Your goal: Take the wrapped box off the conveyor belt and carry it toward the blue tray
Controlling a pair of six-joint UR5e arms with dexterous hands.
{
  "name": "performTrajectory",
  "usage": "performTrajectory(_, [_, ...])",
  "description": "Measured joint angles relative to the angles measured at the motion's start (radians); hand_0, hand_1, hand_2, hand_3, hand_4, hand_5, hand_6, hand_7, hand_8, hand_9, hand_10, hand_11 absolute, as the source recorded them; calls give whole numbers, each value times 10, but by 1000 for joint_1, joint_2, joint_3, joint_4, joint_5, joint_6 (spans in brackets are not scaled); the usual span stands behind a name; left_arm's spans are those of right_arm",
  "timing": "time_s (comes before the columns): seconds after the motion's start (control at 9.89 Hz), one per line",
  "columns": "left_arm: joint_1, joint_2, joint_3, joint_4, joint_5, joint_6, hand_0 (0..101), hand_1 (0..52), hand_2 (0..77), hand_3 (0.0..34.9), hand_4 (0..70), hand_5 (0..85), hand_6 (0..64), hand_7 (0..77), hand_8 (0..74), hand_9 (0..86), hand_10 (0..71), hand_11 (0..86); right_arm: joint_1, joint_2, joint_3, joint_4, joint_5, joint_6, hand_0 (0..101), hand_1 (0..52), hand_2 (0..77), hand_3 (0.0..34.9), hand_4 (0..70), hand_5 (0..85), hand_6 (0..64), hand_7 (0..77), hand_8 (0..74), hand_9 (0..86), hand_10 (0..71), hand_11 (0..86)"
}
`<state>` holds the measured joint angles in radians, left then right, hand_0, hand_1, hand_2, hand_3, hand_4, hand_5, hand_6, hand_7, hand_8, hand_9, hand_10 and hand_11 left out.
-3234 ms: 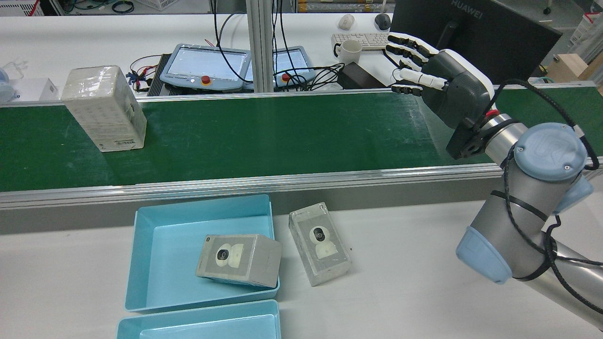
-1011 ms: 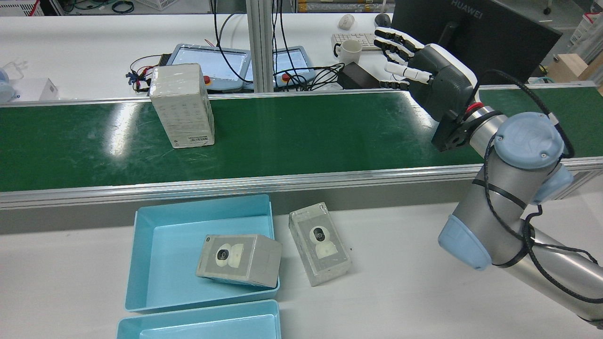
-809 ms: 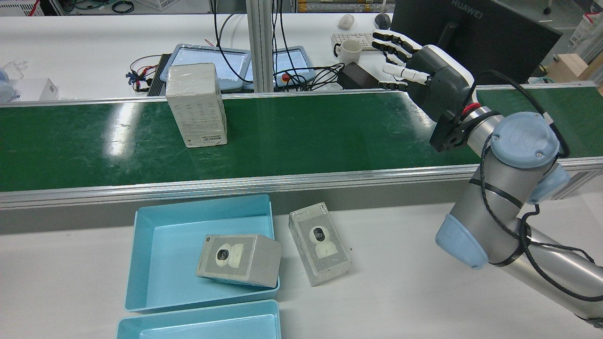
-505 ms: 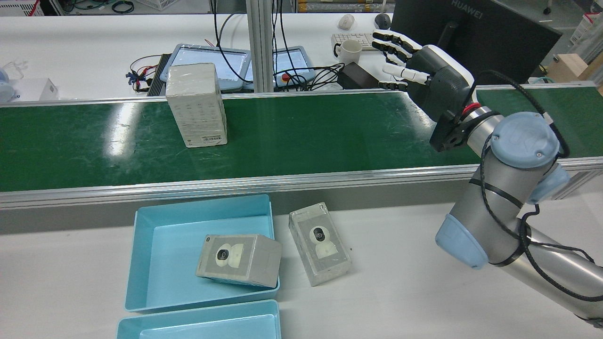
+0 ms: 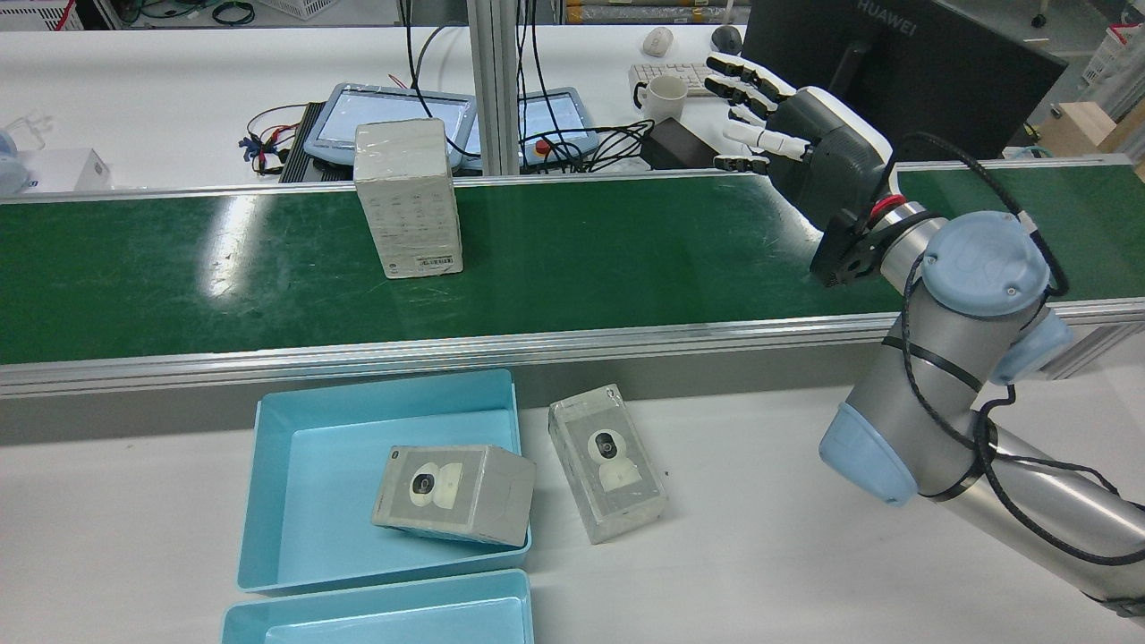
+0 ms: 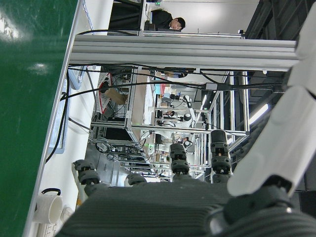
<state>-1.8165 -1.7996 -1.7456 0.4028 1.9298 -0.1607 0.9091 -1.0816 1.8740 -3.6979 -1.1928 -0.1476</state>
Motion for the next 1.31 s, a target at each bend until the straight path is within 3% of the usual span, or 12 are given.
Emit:
performTrajectory(0.3, [0, 0, 0, 0, 0, 0, 0, 0, 5, 0, 0, 5, 0, 5, 5, 0, 5, 0, 1, -1, -40, 74, -25, -16, 379, 71, 142, 300, 93, 158, 0, 114, 0, 11, 65, 87])
performTrajectory(0.4, [0, 0, 0, 0, 0, 0, 0, 0, 11, 0, 0, 5, 0, 5, 5, 0, 5, 0, 0, -1, -53, 91, -29, -22, 386, 87, 136, 300, 60, 131, 0, 98, 0, 11, 49, 87])
performTrajectory(0.61, [0, 0, 0, 0, 0, 0, 0, 0, 5, 0, 0, 5, 0, 5, 5, 0, 0, 0, -4, -1, -63, 106, -32, -52, 443, 131, 164, 301, 71, 115, 0, 98, 0, 11, 49, 87])
performTrajectory(0.71, [0, 0, 0, 0, 0, 0, 0, 0, 11, 0, 0, 5, 0, 5, 5, 0, 0, 0, -6, 3, -64, 108, -32, -67, 443, 98, 147, 300, 60, 104, 0, 98, 0, 11, 65, 82])
performTrajectory(0.81, [0, 0, 0, 0, 0, 0, 0, 0, 5, 0, 0, 5, 0, 5, 5, 0, 5, 0, -7, 9, -66, 109, -33, -79, 443, 98, 147, 300, 60, 104, 0, 98, 0, 11, 49, 87])
performTrajectory(0.91, [0, 0, 0, 0, 0, 0, 0, 0, 11, 0, 0, 5, 0, 5, 5, 0, 0, 0, -8, 16, -68, 109, -33, -86, 392, 27, 71, 300, 44, 60, 0, 76, 27, 16, 16, 33])
performTrajectory(1.01, [0, 0, 0, 0, 0, 0, 0, 0, 11, 0, 0, 5, 0, 5, 5, 0, 0, 0, -9, 22, -70, 108, -33, -92, 392, 27, 71, 300, 44, 60, 0, 76, 27, 16, 16, 33])
performTrajectory(1.11, [0, 0, 0, 0, 0, 0, 0, 0, 5, 0, 0, 5, 0, 5, 5, 0, 0, 0, -9, 26, -71, 108, -33, -96, 244, 16, 22, 302, 16, 16, 0, 55, 87, 11, 0, 16])
performTrajectory(1.31, [0, 0, 0, 0, 0, 0, 0, 0, 11, 0, 0, 5, 0, 5, 5, 0, 0, 0, -11, 28, -71, 108, -32, -104, 256, 16, 22, 300, 27, 11, 0, 76, 87, 11, 0, 16])
